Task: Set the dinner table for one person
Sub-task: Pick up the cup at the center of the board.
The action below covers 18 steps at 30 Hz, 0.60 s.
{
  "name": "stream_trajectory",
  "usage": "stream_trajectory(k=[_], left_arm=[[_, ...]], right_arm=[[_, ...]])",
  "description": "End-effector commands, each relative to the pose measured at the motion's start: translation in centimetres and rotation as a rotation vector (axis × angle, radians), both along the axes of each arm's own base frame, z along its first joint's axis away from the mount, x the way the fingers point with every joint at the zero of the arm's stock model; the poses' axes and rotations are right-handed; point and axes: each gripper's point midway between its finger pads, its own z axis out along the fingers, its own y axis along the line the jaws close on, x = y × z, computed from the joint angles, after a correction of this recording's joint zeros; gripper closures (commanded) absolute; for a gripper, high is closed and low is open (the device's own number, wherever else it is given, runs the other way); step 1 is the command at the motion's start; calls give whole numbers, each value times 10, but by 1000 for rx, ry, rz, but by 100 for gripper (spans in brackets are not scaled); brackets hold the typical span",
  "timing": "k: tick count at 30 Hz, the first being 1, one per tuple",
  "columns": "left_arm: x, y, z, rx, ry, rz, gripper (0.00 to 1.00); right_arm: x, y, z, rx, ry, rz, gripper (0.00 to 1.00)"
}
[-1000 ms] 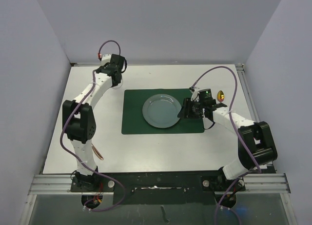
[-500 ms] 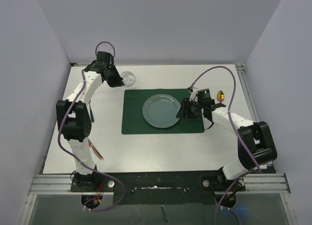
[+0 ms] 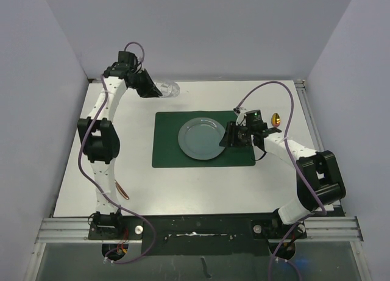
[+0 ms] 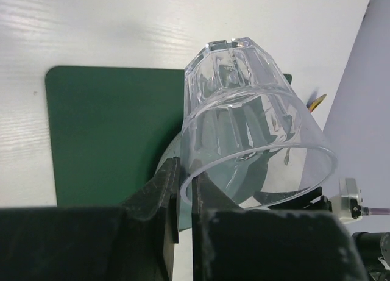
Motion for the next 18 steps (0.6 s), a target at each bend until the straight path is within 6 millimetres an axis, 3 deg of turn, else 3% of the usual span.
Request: stream_trajectory(k=[1,4,9,18], left_arm=[[-7,19,16,13,-9,-27,100],[-15,26,-2,110,25,-63,100],[-36,30,-49,340,107,-151,100],[-65,23,-108,440,223,-268,100]], right_arm=[[13,7,22,14,-67,11,58],[14,8,23,22,-67,9,58],[13,15,24,49,-63,20,58],[11,18,26,45,-69,32,58]])
